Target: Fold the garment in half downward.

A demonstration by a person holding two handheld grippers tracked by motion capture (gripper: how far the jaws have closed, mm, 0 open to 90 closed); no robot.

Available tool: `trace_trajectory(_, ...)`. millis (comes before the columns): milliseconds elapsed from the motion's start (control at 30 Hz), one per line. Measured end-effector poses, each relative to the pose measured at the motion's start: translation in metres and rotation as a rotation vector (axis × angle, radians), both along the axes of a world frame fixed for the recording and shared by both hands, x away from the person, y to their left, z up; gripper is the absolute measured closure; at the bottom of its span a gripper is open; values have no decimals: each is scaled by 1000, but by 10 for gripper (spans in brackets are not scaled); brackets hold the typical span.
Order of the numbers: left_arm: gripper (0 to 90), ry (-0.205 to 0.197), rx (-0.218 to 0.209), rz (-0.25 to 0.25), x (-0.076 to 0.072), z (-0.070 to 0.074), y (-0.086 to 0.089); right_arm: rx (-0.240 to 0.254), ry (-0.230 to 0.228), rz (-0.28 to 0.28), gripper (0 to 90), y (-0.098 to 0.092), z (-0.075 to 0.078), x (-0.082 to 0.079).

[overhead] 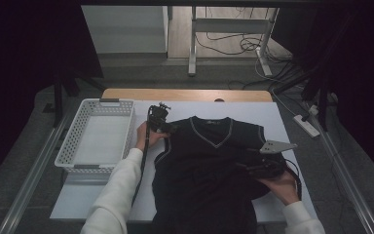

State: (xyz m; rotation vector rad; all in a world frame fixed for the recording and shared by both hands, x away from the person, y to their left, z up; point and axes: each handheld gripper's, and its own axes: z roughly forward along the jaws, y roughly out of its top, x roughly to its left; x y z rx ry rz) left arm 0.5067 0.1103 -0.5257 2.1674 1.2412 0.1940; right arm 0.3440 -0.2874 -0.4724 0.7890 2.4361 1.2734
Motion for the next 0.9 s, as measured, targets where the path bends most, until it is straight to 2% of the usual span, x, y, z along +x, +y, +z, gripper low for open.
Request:
trace_trajectory(200, 191, 14, 4, 0, 1, -2, 1, -18, 10, 4, 272, 1, -3, 1)
trace_trajectory(367, 294, 32, -20, -16, -5, -1, -1, -16, 10, 0, 272, 0, -3, 1)
trace_trajectory(433, 375, 38, -13, -31, -10, 1, -5, -18, 10, 1, 272, 0, -3, 1)
trace_trajectory(500, 428, 42, -2, -70, -16, 2, -9, -25, 9, 0, 272, 1, -4, 1)
trace_trajectory(567, 542, 42, 8, -80, -20, 3, -12, -26, 12, 4, 272, 2, -4, 1)
trace_trajectory(600, 641, 52, 3, -86, -21, 3, -12, -27, 13, 5, 272, 2, -4, 1)
trace_trajectory(633, 697, 60, -11, -90, -22, 3, -13, -29, 13, 7, 272, 2, -4, 1)
trace_trajectory(733, 738, 74, 13, -129, -25, 6, -16, -34, 15, 9, 272, 3, -4, 0)
trace_trajectory(767, 739, 62, 32, -135, -26, 8, -18, -34, 15, 8, 272, 2, -4, 0)
trace_trajectory(833, 743, 25, 16, -143, -29, 18, -18, -31, 15, 5, 272, 1, -3, 0)
trace_trajectory(900, 746, -6, 31, -150, -32, 29, -17, -23, 15, 0, 272, 0, -3, 0)
